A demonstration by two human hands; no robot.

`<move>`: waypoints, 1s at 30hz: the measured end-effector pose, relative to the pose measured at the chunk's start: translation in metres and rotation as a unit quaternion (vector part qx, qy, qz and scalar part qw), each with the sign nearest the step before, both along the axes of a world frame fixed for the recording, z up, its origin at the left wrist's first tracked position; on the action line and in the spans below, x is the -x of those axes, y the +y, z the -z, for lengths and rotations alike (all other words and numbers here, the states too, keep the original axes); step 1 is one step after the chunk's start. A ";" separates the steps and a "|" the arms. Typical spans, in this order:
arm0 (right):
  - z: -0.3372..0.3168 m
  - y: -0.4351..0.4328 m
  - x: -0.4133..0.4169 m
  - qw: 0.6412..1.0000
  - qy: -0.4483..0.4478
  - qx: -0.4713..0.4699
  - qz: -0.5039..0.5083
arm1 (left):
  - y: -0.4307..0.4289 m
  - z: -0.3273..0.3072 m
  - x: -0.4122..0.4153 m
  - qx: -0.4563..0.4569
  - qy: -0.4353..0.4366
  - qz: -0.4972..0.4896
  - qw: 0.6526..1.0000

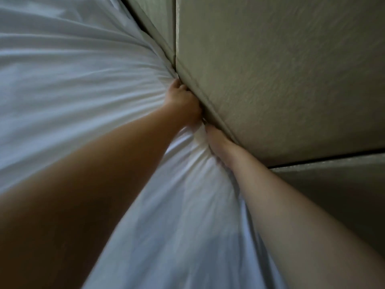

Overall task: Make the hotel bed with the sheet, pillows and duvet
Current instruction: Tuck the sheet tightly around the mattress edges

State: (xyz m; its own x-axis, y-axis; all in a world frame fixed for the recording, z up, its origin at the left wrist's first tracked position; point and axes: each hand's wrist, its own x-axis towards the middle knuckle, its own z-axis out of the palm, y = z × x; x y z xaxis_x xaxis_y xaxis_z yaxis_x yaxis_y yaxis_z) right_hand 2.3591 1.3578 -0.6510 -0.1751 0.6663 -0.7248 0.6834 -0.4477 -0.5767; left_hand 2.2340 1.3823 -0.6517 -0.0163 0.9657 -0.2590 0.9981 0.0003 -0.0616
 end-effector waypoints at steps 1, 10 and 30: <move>0.003 -0.003 -0.004 0.999 0.037 0.015 0.031 | 0.005 -0.002 -0.004 0.039 0.020 -0.005 0.999; -0.016 -0.051 -0.079 0.996 -0.081 -0.006 -0.043 | -0.059 -0.012 -0.059 -0.003 -0.064 0.059 0.996; -0.015 -0.131 -0.170 0.972 -0.161 -0.156 -0.071 | -0.147 -0.012 -0.179 -0.050 -0.098 0.127 0.986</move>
